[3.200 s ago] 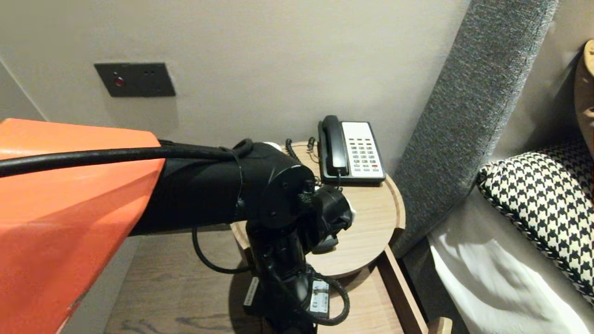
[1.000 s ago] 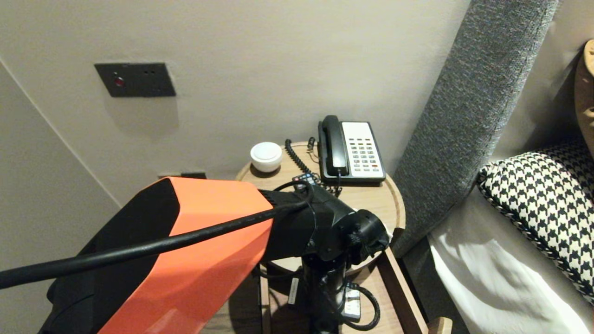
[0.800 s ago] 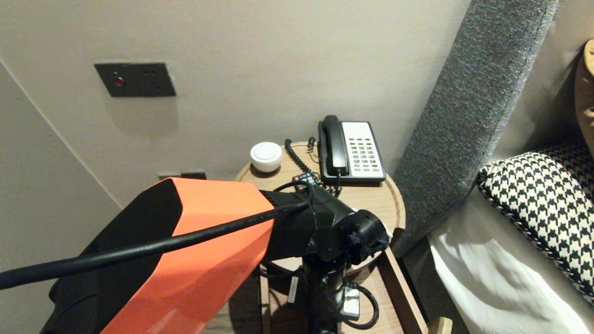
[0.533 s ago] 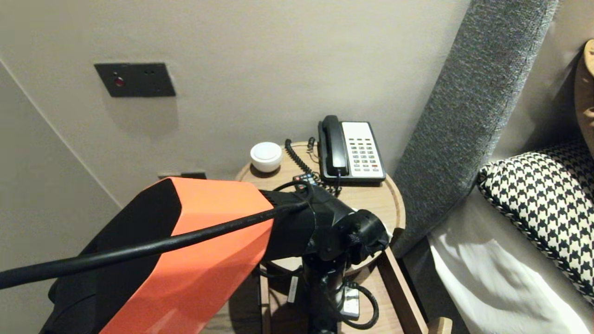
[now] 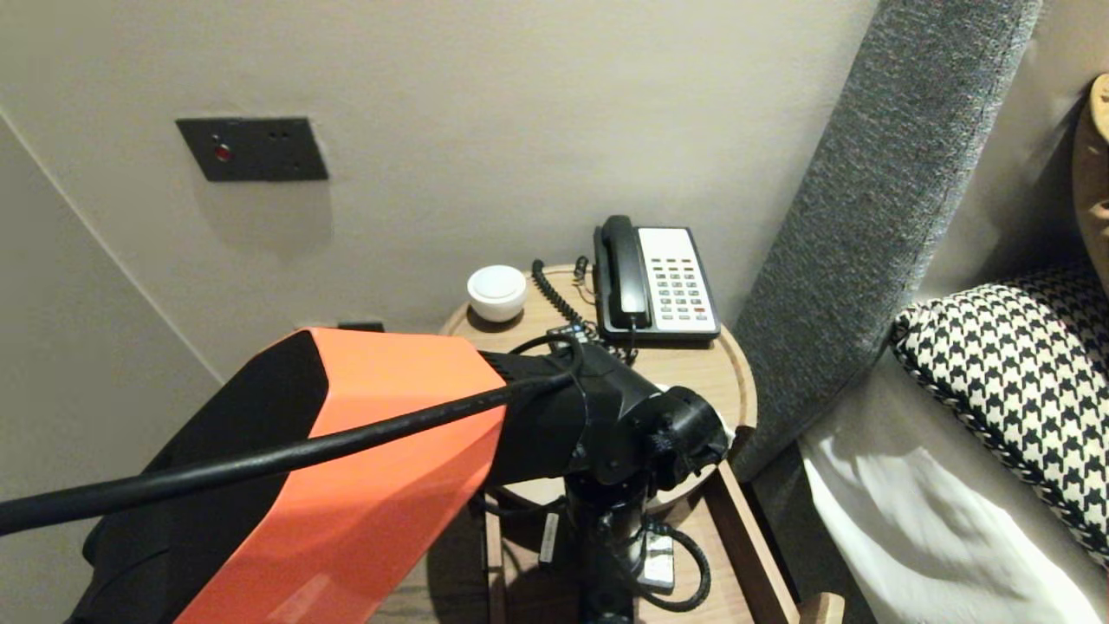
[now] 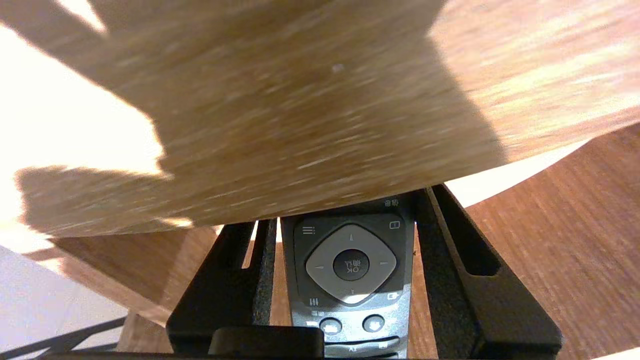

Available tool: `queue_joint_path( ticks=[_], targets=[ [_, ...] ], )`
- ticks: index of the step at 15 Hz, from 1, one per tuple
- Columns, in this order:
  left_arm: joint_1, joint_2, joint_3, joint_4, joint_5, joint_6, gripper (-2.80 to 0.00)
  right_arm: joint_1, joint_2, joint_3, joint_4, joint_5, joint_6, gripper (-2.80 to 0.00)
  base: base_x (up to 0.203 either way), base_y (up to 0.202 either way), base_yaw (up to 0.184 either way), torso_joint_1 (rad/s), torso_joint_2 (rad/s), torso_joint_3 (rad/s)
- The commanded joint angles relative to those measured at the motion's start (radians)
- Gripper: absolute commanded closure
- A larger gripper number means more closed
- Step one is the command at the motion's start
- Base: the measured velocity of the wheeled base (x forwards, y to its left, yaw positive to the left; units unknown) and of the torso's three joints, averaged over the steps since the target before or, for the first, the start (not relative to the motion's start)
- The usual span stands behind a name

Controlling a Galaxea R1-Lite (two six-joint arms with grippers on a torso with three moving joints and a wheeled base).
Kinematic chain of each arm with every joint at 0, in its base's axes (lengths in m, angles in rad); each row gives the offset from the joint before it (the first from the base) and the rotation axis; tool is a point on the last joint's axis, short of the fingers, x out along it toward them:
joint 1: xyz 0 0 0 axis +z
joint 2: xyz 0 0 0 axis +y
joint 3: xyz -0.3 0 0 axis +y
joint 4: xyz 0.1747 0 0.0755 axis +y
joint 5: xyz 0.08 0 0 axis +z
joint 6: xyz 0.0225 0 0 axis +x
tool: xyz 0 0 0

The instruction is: Put the remote controls on the table in the drawer one by one

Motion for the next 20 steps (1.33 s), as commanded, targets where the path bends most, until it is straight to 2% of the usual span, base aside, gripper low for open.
queue_joint_path(
  ticks=[1,6,10,12,16,20],
  targets=[
    [0.0,-0.002,0.001,-0.01,0.002,-0.006,0.0,0.001,0.0,0.04,-0.001,0.0,0.001,0.0,0.0,0.0,0.0,0.0,0.0,0.0],
    [-0.01,0.0,0.008,-0.032,0.061,-0.005,0.0,0.001,0.0,0.04,-0.001,0.0,0.001,0.0,0.0,0.0,0.0,0.0,0.0,0.0],
    [-0.02,-0.002,0.028,-0.033,0.079,-0.006,0.0,0.001,0.0,0.04,-0.001,0.0,0.0,0.0,0.0,0.0,0.0,0.0,0.0,0.0],
    [-0.023,-0.002,0.045,-0.041,0.126,-0.007,0.0,0.001,0.0,0.04,-0.001,0.0,0.0,0.0,0.0,0.0,0.0,0.0,0.0,0.0],
    [-0.041,-0.019,0.191,-0.218,0.153,-0.007,0.0,0.001,0.0,0.04,-0.001,0.0,0.001,0.0,0.0,0.0,0.0,0.0,0.0,0.0],
    [-0.047,-0.036,0.253,-0.26,0.163,-0.009,0.0,0.001,0.0,0.04,-0.001,0.0,0.001,0.0,0.0,0.0,0.0,0.0,0.0,0.0]
  ],
)
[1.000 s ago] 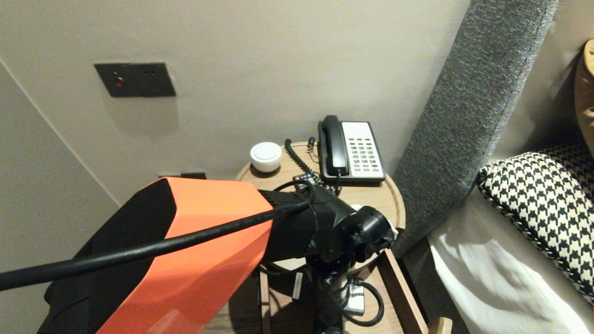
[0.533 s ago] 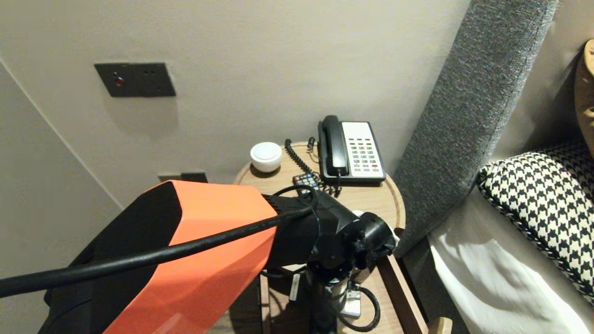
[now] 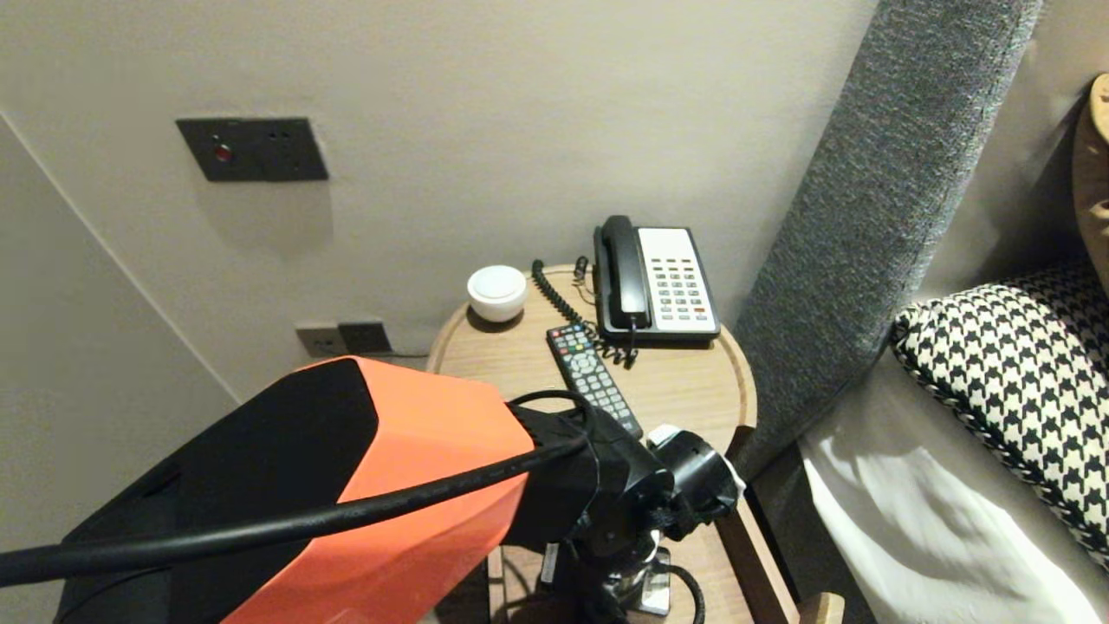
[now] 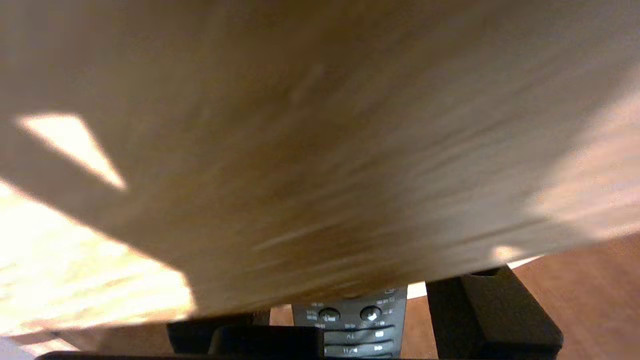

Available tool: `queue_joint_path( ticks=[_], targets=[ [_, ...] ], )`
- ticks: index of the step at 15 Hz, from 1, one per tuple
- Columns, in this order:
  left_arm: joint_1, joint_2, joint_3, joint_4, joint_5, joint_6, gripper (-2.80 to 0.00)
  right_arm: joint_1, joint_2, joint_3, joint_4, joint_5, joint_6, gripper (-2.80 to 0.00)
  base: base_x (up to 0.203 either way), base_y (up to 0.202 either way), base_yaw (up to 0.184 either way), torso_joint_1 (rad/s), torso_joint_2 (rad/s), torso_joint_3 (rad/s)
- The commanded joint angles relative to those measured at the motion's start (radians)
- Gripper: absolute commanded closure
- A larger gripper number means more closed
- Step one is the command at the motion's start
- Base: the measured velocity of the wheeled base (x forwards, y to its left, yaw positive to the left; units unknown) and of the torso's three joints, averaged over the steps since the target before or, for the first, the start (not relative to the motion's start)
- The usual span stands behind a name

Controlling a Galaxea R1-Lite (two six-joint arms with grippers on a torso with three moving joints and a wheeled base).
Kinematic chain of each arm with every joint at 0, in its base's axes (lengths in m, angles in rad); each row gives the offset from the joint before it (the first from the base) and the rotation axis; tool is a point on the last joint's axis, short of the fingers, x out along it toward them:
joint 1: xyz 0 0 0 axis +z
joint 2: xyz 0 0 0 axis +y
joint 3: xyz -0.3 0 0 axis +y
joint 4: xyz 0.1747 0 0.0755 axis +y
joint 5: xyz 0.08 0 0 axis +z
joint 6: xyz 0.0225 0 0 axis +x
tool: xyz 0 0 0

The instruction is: Put the remote controls on the table in the drawer one by one

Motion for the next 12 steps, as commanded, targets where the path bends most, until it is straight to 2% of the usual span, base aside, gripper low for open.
queue_joint_path(
  ticks=[1,12],
  targets=[
    [-0.005,-0.016,0.031,0.0,0.001,-0.005,0.0,0.0,0.0,0.04,-0.001,0.0,0.0,0.0,0.0,0.0,0.0,0.0,0.0,0.0],
    [-0.031,-0.035,0.104,-0.061,0.0,-0.006,0.0,0.0,0.0,0.04,-0.001,0.0,-0.001,0.0,0.0,0.0,0.0,0.0,0.0,0.0]
  ],
)
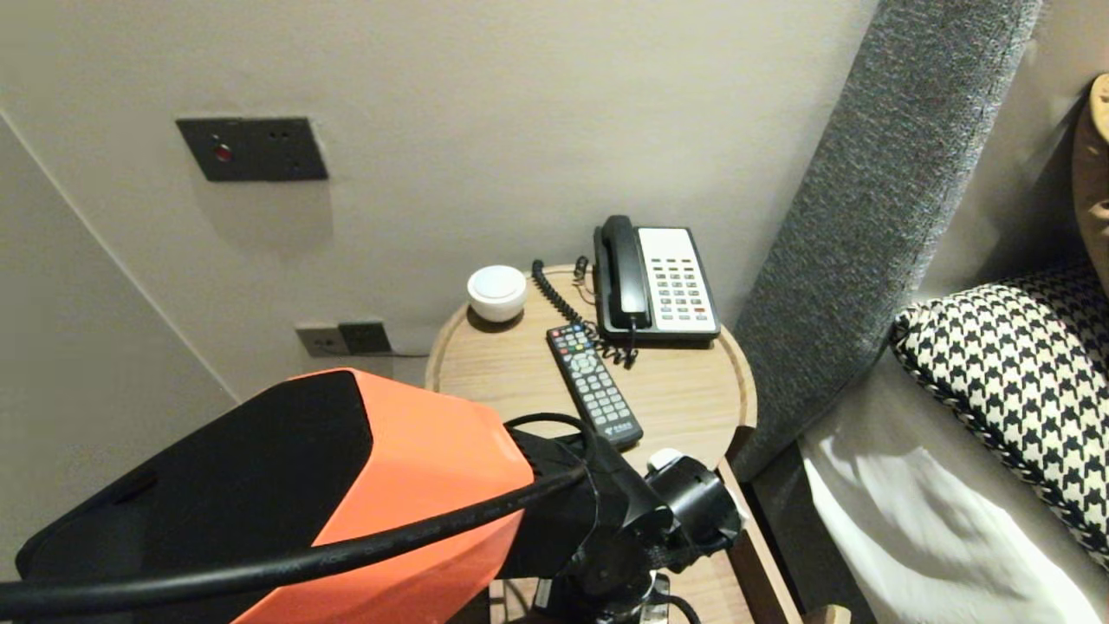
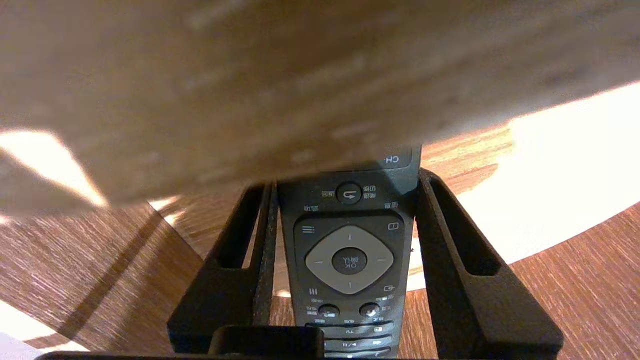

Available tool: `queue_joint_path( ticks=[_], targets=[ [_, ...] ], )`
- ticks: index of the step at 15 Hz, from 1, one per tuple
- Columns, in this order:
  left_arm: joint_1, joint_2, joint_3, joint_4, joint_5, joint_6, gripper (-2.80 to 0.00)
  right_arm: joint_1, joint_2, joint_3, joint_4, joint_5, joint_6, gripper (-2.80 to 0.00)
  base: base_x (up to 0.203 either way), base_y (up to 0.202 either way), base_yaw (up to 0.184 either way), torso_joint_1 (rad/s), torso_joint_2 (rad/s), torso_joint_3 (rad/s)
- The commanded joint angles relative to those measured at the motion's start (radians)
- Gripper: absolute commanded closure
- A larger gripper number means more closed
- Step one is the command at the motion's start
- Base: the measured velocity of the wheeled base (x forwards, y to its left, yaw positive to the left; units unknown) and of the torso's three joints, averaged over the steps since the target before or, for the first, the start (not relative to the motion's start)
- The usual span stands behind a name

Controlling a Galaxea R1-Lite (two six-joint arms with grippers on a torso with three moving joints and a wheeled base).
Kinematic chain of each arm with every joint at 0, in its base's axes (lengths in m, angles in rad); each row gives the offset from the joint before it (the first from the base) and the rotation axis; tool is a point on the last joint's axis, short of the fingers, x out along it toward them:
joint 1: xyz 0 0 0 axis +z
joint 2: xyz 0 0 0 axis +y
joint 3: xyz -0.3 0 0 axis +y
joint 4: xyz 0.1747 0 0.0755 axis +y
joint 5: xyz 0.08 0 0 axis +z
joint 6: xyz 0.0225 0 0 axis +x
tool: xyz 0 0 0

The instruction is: Put the remote controls on the table in the drawer one by one

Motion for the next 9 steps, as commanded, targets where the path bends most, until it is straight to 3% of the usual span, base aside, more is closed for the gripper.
queue_joint_path(
  ticks=[1,6,9],
  targets=[
    [-0.002,-0.003,0.004,0.001,0.003,-0.005,0.0,0.0,0.0,0.04,-0.001,0.0,0.001,0.0,0.0,0.0,0.0,0.0,0.0,0.0],
    [-0.003,-0.004,0.004,-0.005,0.012,-0.006,0.0,0.0,0.0,0.04,-0.001,0.0,0.0,0.0,0.0,0.0,0.0,0.0,0.0,0.0],
    [-0.003,-0.005,0.007,-0.058,0.082,-0.014,0.0,0.0,0.0,0.04,-0.001,0.0,-0.001,0.0,0.0,0.0,0.0,0.0,0.0,0.0]
  ],
)
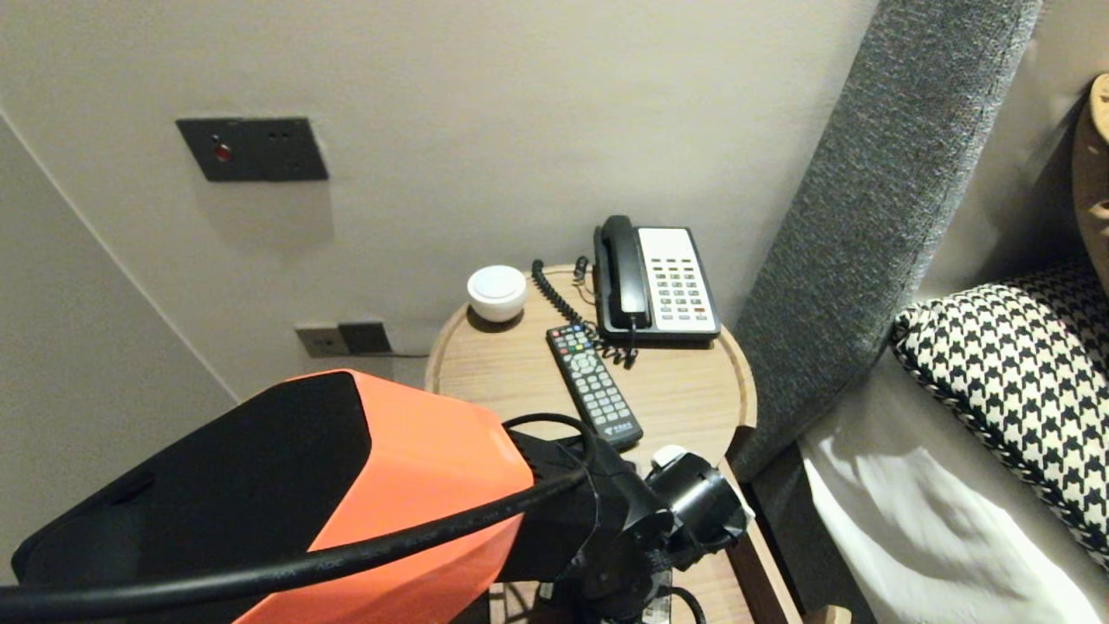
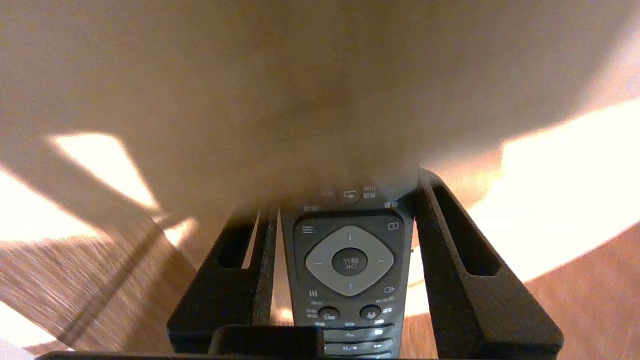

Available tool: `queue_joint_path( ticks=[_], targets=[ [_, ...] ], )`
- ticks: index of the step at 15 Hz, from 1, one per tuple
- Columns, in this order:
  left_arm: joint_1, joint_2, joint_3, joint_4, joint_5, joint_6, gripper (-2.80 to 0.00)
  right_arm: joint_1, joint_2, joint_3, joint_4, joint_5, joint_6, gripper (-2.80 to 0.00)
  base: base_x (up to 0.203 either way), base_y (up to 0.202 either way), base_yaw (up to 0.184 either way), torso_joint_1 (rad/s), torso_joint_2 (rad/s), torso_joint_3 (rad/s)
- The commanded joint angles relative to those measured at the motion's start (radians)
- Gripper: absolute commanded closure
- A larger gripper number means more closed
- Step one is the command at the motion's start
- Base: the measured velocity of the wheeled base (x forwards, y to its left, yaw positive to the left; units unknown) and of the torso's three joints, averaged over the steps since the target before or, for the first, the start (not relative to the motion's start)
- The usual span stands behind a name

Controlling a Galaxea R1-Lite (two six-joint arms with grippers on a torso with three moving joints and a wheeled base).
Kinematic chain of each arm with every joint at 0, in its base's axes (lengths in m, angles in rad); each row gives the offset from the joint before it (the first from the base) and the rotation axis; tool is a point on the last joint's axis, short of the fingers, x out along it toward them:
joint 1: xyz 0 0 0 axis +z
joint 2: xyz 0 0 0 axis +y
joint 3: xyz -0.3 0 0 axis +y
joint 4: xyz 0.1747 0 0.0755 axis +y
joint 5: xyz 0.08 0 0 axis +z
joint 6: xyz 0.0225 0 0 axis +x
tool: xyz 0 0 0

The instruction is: Put the remote controls on the table in the drawer one by one

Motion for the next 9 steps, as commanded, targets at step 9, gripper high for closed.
queue_joint_path(
  ticks=[9],
  targets=[
    [-0.006,-0.026,0.065,-0.069,0.019,-0.003,0.0,0.0,0.0,0.04,-0.001,0.0,0.0,0.0,0.0,0.0,0.0,0.0,0.0,0.0]
  ],
)
